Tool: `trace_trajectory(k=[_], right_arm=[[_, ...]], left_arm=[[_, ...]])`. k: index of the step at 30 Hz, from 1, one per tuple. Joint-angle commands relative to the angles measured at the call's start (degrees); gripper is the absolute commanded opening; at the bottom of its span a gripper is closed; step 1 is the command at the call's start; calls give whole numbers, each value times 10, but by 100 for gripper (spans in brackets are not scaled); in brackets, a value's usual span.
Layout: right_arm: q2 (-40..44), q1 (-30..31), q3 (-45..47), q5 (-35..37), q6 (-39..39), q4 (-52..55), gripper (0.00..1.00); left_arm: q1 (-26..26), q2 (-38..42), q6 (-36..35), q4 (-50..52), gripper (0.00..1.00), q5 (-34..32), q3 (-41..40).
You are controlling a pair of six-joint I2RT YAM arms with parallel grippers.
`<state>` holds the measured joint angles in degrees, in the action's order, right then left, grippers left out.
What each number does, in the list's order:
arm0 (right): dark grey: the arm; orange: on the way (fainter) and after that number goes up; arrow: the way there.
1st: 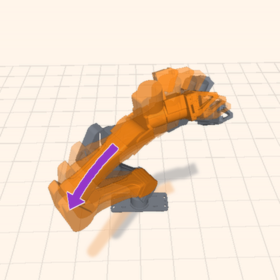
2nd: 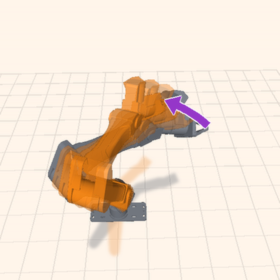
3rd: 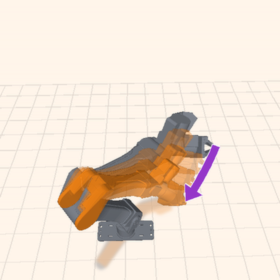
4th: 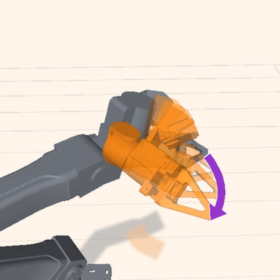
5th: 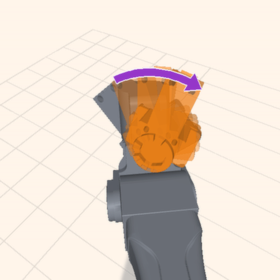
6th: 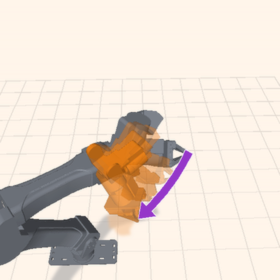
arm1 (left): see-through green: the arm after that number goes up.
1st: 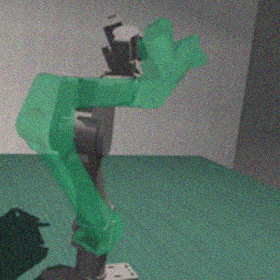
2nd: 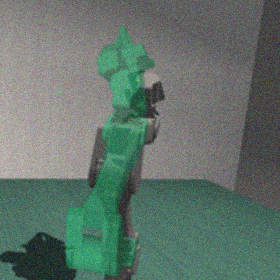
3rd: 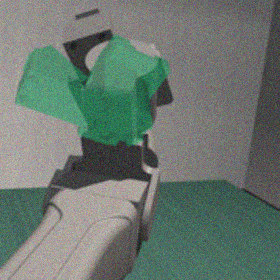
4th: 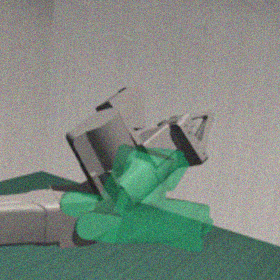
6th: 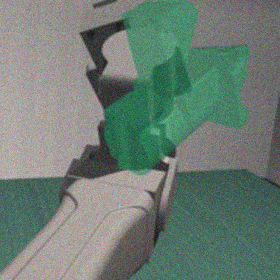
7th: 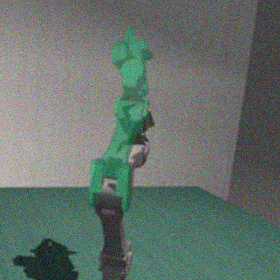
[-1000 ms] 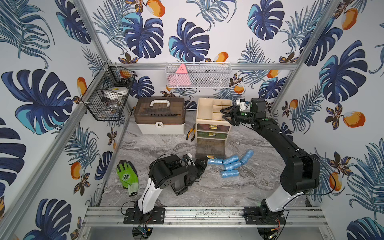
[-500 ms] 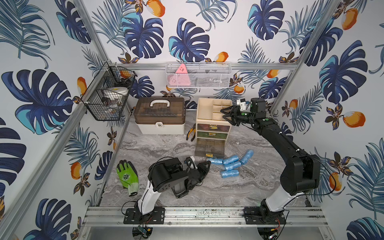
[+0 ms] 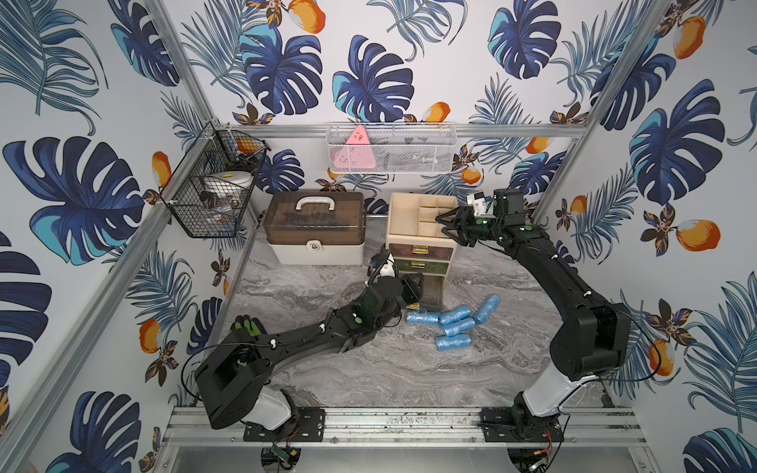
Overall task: Sort the rolls of trash bags by color and place them into the drawer
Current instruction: Adjust the storage box at the center of the board.
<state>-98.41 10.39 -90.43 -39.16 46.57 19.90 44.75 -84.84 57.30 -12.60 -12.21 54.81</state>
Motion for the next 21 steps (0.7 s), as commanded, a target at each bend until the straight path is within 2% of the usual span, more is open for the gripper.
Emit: trace_trajectory(k=[1,6,13,21], right_arm=[[-10,-1,-24,38,-31,50,56],[-30,-2,-89,22,-29,58,56],[-1,-2,-135,37,-60,106,62],[108,-5,-14,105,-139,179,66]], left_arm=[[-46,-22,-137,239,42,69,54],[-91,-73,-218,317,43,62,117],[-119,-137,-252,307,40,84,144],[-121,-189,-260,273,41,102,148]])
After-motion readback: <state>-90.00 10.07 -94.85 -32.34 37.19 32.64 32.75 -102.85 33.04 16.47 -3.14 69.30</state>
